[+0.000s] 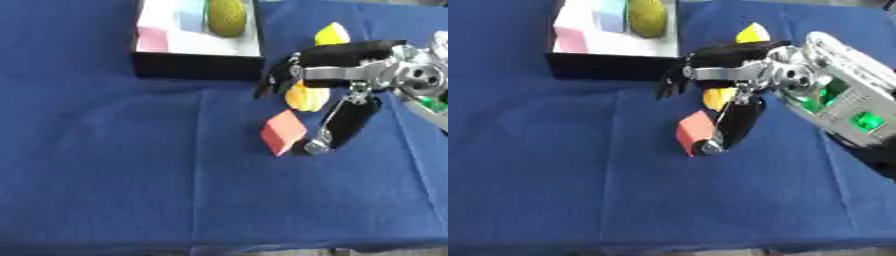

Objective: Pick up objects on the table and place them in the box.

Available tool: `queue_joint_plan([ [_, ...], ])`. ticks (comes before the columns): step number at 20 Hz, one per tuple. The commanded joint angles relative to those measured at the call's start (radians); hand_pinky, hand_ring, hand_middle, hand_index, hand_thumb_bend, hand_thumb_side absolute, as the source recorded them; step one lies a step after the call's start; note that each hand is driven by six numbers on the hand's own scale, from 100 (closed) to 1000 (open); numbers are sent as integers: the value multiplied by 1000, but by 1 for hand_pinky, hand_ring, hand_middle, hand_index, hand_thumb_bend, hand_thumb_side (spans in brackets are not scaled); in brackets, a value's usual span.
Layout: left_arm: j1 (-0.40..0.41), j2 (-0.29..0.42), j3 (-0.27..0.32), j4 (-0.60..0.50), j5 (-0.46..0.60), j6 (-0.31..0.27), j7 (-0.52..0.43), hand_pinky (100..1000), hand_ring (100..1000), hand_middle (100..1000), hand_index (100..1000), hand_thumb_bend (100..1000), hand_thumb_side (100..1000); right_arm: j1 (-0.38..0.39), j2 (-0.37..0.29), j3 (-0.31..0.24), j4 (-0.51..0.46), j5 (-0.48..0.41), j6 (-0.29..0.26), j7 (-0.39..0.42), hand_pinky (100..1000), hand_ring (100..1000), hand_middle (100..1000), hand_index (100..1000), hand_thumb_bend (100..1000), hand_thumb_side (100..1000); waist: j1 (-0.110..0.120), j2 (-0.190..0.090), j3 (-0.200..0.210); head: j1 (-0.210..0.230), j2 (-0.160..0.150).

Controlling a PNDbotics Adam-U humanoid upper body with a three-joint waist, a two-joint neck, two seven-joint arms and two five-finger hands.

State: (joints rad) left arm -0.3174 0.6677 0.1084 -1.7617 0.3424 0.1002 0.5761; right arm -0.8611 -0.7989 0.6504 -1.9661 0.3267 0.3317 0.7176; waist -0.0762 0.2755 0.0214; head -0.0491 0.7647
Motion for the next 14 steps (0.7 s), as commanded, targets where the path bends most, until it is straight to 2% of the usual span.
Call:
queue_joint_plan([
  [1,-11,15,12,-22,-4,-2,-3,788,796,778,816,100,664,-7,-4,-2,20,27,-14,-10,903,832,796,853,495,100,6,0,1,-4,5],
  [14,-12,10,14,-28,-4,-1,-1,785,795,778,814,100,656,6,23,21,120,71,-80,-9,901,835,797,852,498,100,8,2,7,-17,0],
])
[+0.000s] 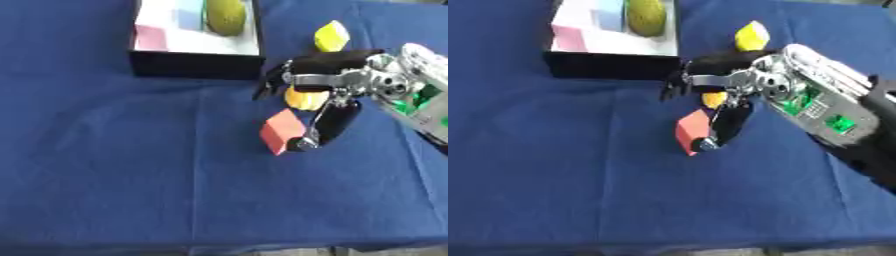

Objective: Pick up objects on the table and place them in the box.

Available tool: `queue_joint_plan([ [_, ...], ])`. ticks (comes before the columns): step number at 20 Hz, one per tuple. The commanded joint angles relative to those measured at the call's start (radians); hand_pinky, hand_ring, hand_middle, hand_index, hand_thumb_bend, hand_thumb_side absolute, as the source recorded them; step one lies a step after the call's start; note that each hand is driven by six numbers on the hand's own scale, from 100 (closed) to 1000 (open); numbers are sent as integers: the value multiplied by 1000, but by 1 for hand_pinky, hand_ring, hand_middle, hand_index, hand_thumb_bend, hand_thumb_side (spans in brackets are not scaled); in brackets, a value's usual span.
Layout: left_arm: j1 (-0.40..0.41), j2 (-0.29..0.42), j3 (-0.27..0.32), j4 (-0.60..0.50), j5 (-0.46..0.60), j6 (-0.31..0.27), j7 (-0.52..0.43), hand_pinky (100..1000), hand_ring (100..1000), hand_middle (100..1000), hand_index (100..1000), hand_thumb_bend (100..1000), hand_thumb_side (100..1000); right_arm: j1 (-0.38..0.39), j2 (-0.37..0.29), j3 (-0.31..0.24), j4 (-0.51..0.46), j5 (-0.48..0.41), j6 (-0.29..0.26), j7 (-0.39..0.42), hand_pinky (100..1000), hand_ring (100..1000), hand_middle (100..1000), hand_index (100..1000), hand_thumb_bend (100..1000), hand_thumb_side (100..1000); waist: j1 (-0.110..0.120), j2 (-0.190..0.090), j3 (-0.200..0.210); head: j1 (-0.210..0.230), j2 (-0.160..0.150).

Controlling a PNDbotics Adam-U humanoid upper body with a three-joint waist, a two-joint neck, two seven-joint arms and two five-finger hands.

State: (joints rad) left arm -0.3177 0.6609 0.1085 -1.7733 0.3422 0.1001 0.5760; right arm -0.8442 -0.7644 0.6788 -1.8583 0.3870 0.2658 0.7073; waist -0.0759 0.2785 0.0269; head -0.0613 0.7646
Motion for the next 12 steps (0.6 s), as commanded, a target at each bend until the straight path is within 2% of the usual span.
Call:
queue_joint_plan([
  [1,-13,16,14,-17,-4,-1,-2,786,795,778,814,100,656,-10,-10,-7,21,14,-18,1,901,835,797,851,503,100,8,0,2,-5,2],
  [12,-19,12,15,-17,-3,-1,-5,786,797,779,815,100,657,3,7,-1,101,36,-63,-22,895,818,759,835,506,100,9,1,3,-10,-1],
])
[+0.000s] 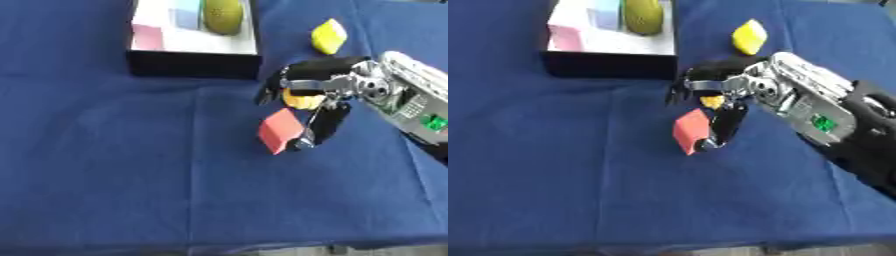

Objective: Pick up objects on the table and place them in the box.

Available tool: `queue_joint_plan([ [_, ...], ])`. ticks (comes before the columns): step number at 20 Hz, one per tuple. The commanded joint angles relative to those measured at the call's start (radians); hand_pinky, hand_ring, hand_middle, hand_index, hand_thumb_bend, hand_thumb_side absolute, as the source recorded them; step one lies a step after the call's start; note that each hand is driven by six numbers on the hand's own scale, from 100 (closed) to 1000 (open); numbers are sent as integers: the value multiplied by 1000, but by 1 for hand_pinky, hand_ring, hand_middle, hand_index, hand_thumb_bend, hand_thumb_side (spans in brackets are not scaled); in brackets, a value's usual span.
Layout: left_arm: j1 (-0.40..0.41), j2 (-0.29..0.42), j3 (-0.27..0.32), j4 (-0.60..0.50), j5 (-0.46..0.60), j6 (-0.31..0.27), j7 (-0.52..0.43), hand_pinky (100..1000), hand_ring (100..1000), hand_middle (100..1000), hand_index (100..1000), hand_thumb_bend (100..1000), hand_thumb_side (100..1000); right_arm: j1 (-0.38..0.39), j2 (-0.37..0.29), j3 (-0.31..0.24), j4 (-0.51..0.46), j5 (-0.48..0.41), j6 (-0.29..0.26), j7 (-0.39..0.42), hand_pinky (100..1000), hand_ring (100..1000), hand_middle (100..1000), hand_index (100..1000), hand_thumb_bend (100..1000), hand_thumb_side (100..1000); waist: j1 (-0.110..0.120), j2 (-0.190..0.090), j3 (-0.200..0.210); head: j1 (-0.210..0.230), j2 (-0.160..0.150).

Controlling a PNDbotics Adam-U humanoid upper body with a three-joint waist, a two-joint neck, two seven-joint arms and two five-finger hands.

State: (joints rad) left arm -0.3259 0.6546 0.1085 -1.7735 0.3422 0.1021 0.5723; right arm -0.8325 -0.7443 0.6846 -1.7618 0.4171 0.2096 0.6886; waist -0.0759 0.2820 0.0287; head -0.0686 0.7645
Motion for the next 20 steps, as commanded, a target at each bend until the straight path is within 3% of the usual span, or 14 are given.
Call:
queue_joint_plan([
  [1,-11,18,15,-17,-3,-3,-1,785,797,779,815,100,656,-8,-12,-6,9,8,-6,-3,894,817,757,833,508,100,9,-2,1,-3,-2],
  [8,-15,15,15,-19,-2,-4,0,785,792,780,814,100,655,1,0,0,34,14,0,-19,885,791,699,800,504,100,9,2,4,-9,-6],
  [20,-19,7,15,-21,-2,-4,-1,785,790,779,813,100,659,17,16,7,86,39,-22,-37,881,782,692,794,486,100,9,9,10,-15,-11],
])
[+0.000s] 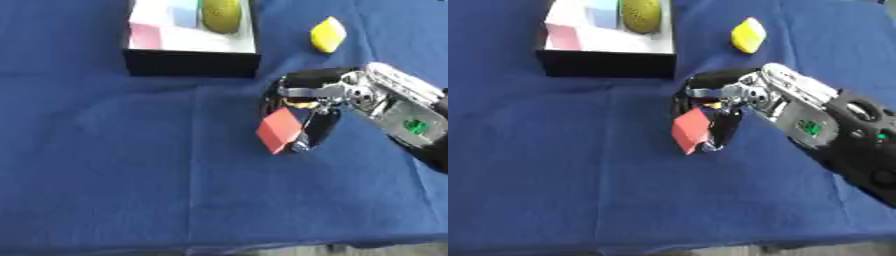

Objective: Pick up objects on the table and place them in the box.

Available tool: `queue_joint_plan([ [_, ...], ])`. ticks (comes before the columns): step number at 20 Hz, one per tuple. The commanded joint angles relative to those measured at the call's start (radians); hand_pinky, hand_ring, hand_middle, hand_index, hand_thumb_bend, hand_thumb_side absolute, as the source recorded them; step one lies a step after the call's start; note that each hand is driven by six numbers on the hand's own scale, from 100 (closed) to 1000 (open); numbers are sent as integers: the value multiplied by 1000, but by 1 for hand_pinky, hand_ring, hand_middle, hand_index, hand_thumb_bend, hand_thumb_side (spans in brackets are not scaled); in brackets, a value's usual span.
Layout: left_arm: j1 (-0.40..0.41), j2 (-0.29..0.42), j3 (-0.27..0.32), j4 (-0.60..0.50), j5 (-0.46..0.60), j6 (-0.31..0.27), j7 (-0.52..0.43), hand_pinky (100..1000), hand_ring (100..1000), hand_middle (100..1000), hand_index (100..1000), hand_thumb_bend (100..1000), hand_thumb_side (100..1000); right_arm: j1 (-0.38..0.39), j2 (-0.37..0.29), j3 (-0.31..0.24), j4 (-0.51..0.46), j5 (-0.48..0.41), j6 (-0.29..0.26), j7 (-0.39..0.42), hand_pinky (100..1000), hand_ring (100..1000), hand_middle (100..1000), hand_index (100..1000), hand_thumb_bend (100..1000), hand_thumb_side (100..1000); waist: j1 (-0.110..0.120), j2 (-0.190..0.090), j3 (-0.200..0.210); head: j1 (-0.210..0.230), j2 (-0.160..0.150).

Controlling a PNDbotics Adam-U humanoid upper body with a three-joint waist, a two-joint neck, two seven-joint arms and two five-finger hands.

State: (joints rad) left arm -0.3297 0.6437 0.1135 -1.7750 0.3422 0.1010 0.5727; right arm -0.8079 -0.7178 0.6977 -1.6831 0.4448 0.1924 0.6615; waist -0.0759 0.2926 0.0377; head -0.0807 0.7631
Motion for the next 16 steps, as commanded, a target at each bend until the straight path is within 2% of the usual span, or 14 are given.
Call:
queue_joint_plan([
  [1,-15,18,10,-19,-2,-3,-1,784,790,779,813,100,659,-7,-9,-7,11,12,-7,-15,877,774,676,780,480,100,9,-2,1,-2,-9],
  [6,-14,17,11,-19,-3,-4,-1,784,790,779,812,100,661,-9,-12,-9,1,-12,-1,-45,848,695,583,690,428,100,7,-3,-1,0,-5],
  [11,-16,16,11,-20,-4,-5,-3,785,791,780,813,100,660,-6,-18,-9,-18,-61,21,-55,793,578,473,573,356,100,7,-6,-3,1,-6],
  [16,-14,20,13,-22,-9,-7,-4,784,791,780,813,100,657,0,-54,-33,-94,-108,54,-50,767,548,447,545,338,100,5,-11,-7,-2,-4],
])
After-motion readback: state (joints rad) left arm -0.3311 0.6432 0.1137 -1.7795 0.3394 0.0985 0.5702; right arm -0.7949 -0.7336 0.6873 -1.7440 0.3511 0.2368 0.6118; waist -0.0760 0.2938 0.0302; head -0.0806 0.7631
